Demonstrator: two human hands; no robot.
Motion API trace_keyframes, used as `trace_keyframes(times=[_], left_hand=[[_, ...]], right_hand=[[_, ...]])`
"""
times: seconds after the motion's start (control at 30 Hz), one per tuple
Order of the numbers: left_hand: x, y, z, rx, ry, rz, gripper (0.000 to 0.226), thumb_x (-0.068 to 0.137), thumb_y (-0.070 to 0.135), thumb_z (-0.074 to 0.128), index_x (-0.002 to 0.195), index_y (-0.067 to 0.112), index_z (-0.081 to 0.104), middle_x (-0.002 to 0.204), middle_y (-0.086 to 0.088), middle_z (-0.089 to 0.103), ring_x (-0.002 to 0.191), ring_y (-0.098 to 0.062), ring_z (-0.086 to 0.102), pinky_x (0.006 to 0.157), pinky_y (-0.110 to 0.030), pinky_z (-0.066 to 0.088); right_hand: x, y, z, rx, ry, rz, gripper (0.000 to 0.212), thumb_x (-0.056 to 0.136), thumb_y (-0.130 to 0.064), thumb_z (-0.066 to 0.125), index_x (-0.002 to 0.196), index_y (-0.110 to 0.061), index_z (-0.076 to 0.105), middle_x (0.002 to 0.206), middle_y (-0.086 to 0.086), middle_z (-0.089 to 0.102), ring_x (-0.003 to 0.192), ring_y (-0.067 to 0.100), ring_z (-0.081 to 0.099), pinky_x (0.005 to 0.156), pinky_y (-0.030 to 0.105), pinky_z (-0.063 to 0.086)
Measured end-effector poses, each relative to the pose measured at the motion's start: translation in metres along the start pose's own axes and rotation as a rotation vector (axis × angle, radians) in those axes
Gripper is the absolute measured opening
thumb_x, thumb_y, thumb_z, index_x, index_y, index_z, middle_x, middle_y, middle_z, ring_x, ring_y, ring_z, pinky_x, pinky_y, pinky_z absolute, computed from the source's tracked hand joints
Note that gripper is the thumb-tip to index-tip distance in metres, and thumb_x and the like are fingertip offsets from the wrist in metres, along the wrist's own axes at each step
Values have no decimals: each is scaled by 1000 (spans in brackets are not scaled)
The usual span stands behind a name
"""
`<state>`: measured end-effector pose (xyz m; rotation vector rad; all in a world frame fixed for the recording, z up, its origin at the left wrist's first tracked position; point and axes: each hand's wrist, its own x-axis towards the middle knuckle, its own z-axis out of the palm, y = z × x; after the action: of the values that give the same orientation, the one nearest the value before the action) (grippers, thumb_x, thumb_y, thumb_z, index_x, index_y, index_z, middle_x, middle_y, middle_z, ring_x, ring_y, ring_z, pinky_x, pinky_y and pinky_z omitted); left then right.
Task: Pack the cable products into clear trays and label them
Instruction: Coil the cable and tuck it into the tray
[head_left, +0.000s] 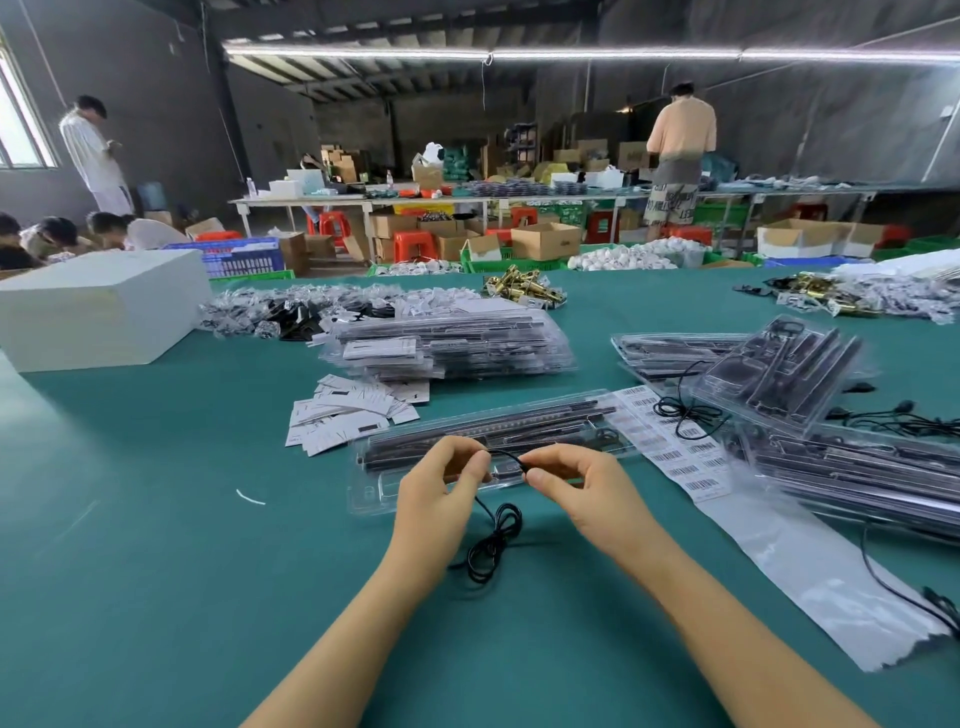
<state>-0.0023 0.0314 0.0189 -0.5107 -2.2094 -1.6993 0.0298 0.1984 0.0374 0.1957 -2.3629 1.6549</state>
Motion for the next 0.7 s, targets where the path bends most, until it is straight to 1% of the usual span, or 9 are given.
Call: trace_keyframes(times=[0.1,0.23,0.3,0.4,0.47,0.53,0.57,0.67,0.7], left_hand=[[0,-2,-2,-32,-40,-47,16,93,18,61,85,32,65,81,13,70,82,-5,65,75,-15,47],[1,-1,-3,-12,-85,-114,18,93,21,60,93,39,63,93,12,72,95,-4,64,87,-20,48],[0,0,-2,60,-136,-104,14,94,27,59,95,41,60,99,15,70,98,1,62,88,-18,46],[-2,4,1,100,-184,-51,13,95,29,55,103,38,60,100,19,70,98,7,60,81,-8,43],[-4,8,4,42,-164,-22,18,97,24,54,102,39,61,89,20,70,85,8,60,69,-6,40],[-5,11,6,-4,-124,11,26,97,18,52,100,43,61,79,15,69,67,5,55,62,-9,38],[-6,12,6,-24,-109,14,28,97,16,52,102,43,60,76,11,68,65,0,56,64,-11,39],[-5,13,6,-95,-134,-13,31,98,15,51,117,39,55,71,3,66,76,-14,67,80,-28,51],[-5,14,5,-112,-150,-21,32,98,15,50,120,38,54,70,3,65,75,-16,68,81,-33,54]], right_hand=[[1,4,3,-76,90,-14,20,89,-14,65,88,-34,68,84,-14,70,78,-4,60,70,10,45],[2,3,2,265,180,87,18,88,-7,65,89,-24,70,81,-11,73,73,-4,63,65,8,45],[3,1,-2,401,177,155,15,88,-7,65,91,-21,70,83,-8,74,73,-2,63,64,12,44],[4,0,-4,557,157,222,14,87,-7,64,91,-19,71,88,-4,73,77,6,62,69,24,41],[5,-2,-4,650,139,241,16,86,-2,63,89,-17,70,87,-1,72,74,9,62,67,24,43],[5,-4,-3,706,108,243,17,86,1,60,88,-13,68,85,1,72,70,11,61,66,24,44],[5,-4,-3,703,93,239,17,86,2,59,88,-13,67,85,1,71,69,12,61,66,24,44],[3,-4,-3,632,73,234,16,88,0,59,93,-14,65,87,2,71,72,14,63,67,26,42],[3,-3,-2,621,72,234,16,88,0,60,95,-14,65,88,2,71,73,15,63,67,26,43]])
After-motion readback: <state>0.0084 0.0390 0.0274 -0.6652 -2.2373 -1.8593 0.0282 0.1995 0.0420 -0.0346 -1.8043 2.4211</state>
